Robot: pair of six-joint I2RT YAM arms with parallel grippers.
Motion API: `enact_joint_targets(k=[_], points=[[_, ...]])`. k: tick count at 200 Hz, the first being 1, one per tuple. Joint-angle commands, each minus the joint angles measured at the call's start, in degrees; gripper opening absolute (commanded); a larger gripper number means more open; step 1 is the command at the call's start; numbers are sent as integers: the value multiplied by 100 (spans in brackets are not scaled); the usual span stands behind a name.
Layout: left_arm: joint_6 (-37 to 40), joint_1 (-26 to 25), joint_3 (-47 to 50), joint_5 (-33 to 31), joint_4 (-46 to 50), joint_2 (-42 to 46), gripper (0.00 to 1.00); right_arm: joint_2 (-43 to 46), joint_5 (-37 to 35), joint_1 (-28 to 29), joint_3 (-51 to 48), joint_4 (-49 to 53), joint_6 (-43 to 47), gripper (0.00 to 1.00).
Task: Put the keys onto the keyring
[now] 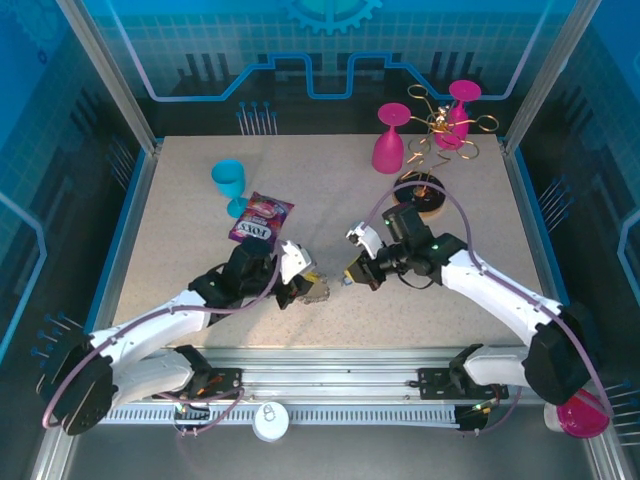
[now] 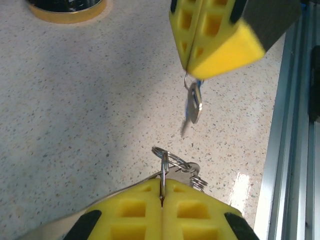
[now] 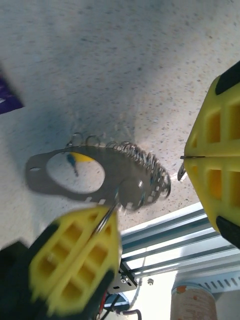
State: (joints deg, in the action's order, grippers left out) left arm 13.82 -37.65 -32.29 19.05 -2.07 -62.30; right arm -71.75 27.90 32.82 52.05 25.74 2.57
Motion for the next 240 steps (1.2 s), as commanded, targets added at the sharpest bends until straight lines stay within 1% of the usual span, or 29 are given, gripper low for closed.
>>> enact_joint_targets(k=[1,15,45,62,89,114,132,144,175,240], points=[[461,25,-86,442,-608,-190,0,312,460,-109,-81,-166,852,0],[609,21,-187,555,-648,-307,0,453,534,-113,-107,-139,1027,0],[793,18,-205,869,-854,-419,0,782,621,-110,-134,-122,1100,0],[520,15,-82,920,-1240,-378,0,935,665,-56,-350,-87,1093,0],[420,12,-81,1167,-1223,-369,0,1065,647,179,-441,-68,1112,0],[-85,18,-13,1308,-1573,-505,0,1084,222,396,-473,-144,1133,0],[-324,-11,-119,1501,-1459,-661,0,1084,90,448,-479,-247,1125,0],[-389,-119,-173,1536,-1350,-727,0,1101,-32,493,-486,-255,1132,0],[-58,-419,-215,1494,-1032,-748,0,1218,-301,601,-585,-162,1258,0],[-106,-430,-317,1469,-1045,-928,0,1272,-414,840,-647,-7,1328,0]])
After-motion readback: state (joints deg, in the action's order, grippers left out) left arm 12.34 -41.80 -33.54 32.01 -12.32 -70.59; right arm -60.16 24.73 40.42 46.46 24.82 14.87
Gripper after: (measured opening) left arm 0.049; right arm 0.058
